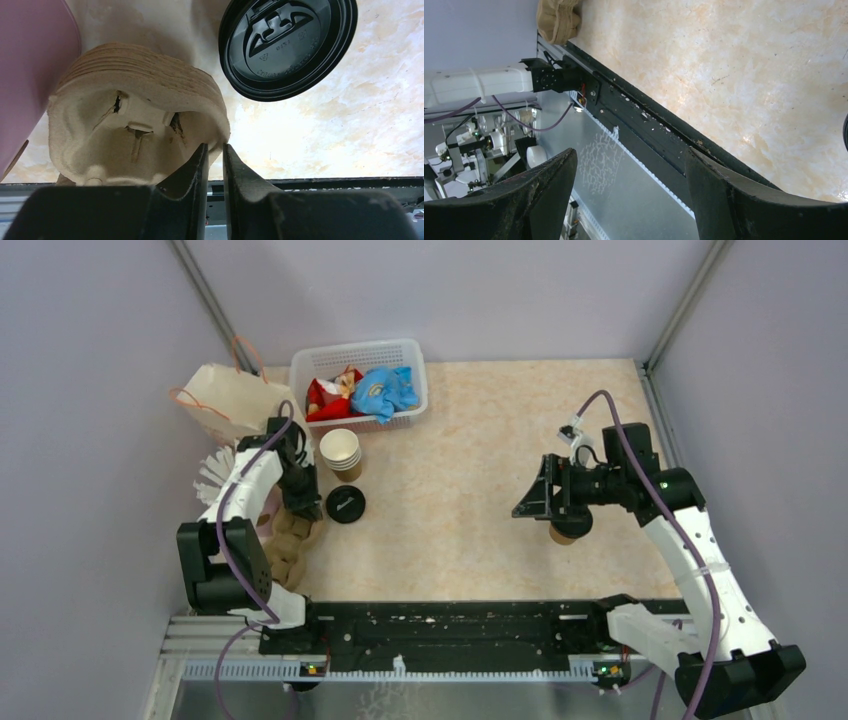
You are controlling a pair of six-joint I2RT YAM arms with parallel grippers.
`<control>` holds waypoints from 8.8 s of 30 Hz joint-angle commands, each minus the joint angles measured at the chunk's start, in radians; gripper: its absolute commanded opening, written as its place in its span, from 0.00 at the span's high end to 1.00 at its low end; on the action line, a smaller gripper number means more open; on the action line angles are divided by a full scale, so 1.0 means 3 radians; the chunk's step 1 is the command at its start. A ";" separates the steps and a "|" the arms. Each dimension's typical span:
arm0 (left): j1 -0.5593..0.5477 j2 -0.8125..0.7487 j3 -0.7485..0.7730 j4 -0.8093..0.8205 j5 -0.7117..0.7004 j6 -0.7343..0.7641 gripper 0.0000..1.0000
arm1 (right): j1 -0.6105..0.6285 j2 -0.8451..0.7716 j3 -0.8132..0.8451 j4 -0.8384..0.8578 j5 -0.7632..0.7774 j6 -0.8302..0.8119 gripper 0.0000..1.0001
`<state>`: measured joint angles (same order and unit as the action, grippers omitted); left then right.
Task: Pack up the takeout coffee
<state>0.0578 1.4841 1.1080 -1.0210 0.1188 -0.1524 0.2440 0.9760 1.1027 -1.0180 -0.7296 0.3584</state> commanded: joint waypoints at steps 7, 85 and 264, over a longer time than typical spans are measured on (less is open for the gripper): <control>-0.0127 -0.0031 0.0300 -0.0043 -0.0194 -0.0239 0.67 | 0.0081 -0.0043 0.0203 0.0018 0.0025 -0.0083 0.22; -0.0561 0.0172 0.0114 0.0293 -0.2199 -0.2296 0.67 | 0.0125 0.0004 0.0215 0.0022 0.0071 -0.0131 0.22; -0.0576 -0.0077 0.0150 0.0475 -0.1522 -0.1902 0.52 | 0.0125 0.0027 0.0025 0.0289 -0.0093 0.0032 0.22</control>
<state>-0.1200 1.4273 1.1442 -0.9432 -0.3088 -0.7136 0.2726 0.9943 1.1004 -0.9562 -0.7406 0.3763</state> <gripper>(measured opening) 0.473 0.778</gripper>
